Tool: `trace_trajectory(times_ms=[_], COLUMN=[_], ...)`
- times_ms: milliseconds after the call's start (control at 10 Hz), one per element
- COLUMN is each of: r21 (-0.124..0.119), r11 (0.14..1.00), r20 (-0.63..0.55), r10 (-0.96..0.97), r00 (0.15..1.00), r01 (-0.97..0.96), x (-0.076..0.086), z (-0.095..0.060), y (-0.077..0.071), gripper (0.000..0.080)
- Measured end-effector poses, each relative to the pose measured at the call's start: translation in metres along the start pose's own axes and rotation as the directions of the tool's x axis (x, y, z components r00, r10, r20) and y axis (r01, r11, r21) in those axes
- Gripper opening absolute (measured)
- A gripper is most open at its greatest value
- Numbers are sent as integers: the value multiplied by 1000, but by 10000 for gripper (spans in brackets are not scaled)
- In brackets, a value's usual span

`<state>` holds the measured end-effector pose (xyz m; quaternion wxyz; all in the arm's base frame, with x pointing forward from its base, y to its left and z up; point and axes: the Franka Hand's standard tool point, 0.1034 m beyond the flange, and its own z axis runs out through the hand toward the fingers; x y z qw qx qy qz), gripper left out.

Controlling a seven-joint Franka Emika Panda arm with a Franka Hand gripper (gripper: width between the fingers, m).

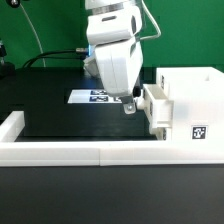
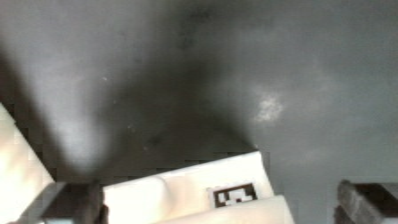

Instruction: Assemble drawer

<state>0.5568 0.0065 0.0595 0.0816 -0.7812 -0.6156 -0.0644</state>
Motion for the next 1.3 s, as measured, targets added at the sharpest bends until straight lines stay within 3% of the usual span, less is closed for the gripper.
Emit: trace_trajectory(times_ms=[800, 1300], r21=[4, 3], r11=[998, 997], r20=[-5, -5], r10=[69, 73], r00=[998, 997], r01=[-69, -73], x=[22, 19], z=[2, 2], y=[-3, -2], gripper=[649, 649])
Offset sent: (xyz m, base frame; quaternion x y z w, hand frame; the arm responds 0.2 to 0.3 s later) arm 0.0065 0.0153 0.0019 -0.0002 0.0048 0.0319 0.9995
